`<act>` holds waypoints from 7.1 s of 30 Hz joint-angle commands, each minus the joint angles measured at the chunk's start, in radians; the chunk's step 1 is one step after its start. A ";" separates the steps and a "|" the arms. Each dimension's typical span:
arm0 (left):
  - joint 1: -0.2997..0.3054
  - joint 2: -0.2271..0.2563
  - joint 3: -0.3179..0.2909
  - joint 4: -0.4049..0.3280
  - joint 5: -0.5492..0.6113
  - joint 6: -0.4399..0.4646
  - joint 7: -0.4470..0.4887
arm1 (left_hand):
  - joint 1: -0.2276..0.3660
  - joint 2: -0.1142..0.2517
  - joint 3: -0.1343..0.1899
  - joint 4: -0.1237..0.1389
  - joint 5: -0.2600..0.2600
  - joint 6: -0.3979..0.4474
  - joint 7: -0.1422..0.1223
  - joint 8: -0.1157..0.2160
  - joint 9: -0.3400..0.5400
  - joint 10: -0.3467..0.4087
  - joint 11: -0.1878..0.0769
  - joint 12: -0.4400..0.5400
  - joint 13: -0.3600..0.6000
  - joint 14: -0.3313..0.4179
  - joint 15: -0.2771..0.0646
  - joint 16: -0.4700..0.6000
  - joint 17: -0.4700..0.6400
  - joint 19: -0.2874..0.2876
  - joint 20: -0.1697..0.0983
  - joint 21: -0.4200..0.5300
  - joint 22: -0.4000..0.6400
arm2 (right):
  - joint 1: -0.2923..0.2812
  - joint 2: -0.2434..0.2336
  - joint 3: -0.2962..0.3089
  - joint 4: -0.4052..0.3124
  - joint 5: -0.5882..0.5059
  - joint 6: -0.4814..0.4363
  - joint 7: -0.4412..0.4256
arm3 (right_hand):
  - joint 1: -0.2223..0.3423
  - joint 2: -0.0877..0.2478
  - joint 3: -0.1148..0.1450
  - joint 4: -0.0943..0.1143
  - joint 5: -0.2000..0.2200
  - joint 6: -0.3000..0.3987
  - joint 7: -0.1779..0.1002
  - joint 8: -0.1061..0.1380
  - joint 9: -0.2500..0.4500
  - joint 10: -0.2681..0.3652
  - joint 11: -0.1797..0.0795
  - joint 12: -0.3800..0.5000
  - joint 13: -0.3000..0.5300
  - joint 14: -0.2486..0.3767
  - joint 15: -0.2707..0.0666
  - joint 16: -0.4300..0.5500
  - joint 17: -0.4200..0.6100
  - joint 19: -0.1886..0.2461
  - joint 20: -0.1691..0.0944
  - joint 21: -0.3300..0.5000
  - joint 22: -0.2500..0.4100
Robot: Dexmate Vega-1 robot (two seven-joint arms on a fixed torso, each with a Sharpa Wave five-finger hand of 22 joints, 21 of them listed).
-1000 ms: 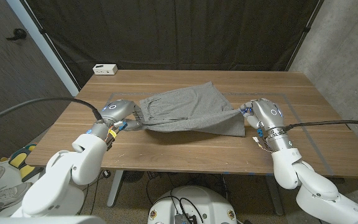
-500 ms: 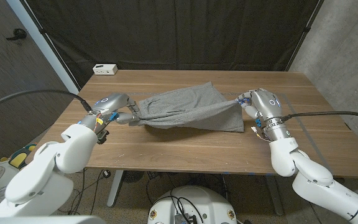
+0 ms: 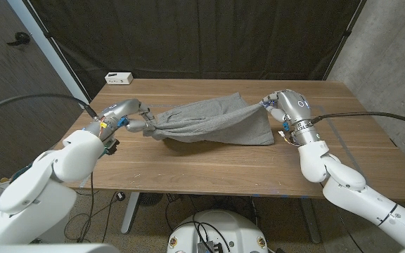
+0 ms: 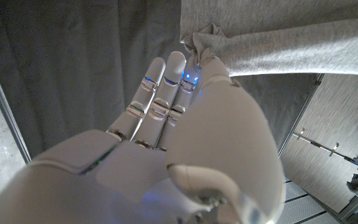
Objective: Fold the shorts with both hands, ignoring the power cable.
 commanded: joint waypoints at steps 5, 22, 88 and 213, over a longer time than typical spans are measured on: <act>-0.090 0.077 -0.009 0.041 -0.133 0.105 -0.003 | -0.016 -0.002 0.075 0.053 0.009 0.045 0.046 0.013 0.161 0.000 -0.004 0.100 0.260 -0.007 -0.148 -0.001 -0.001 -0.005 -0.005 0.010 0.001 | 0.201 0.070 -0.083 0.146 0.013 0.078 0.031 | 0.016 0.007 -0.005 -0.002 0.008 0.009 0.003 0.000 0.002 0.026 -0.016 0.006 0.150 0.014 -0.087 -0.003 0.002 -0.005 -0.042 0.012 -0.002; -0.415 0.318 0.212 0.145 -0.311 0.322 -0.051 | -0.032 -0.007 0.105 0.054 0.006 0.035 0.046 0.015 0.172 -0.013 -0.008 0.105 0.257 -0.013 -0.149 -0.001 -0.006 -0.012 -0.004 0.017 -0.002 | 0.371 0.138 -0.160 0.308 0.049 0.116 0.065 | 0.017 0.007 -0.008 -0.003 0.010 0.010 0.004 -0.001 0.000 0.031 -0.013 0.003 0.149 0.016 -0.087 -0.005 0.001 -0.010 -0.041 0.028 -0.006; -0.988 0.296 0.894 0.419 -0.164 0.551 0.155 | -0.061 -0.017 0.131 0.053 -0.026 0.023 0.007 -0.026 0.108 -0.052 -0.048 0.075 0.181 -0.024 -0.156 0.040 0.057 0.014 -0.011 0.072 -0.004 | 0.744 0.328 -0.392 0.769 0.107 0.138 0.076 | 0.021 0.006 -0.016 -0.004 0.016 0.014 0.009 -0.004 -0.005 0.038 -0.013 -0.011 0.149 0.022 -0.087 -0.015 0.001 -0.029 -0.040 0.086 -0.017; -0.668 0.206 0.742 0.380 -0.326 0.332 0.426 | -0.785 -0.100 -0.002 0.329 -0.030 -0.989 -0.066 -0.349 -0.095 -0.956 0.096 -0.245 -0.226 -0.681 0.102 -0.007 -0.194 -0.365 0.118 0.012 -0.030 | 0.583 0.239 -0.388 0.570 0.270 0.134 0.294 | -0.556 0.044 0.107 0.269 -0.095 -0.727 -0.026 -0.039 -0.053 -0.662 0.051 -0.448 -0.212 -0.597 0.078 -0.567 -0.741 -0.322 0.042 -0.089 -0.043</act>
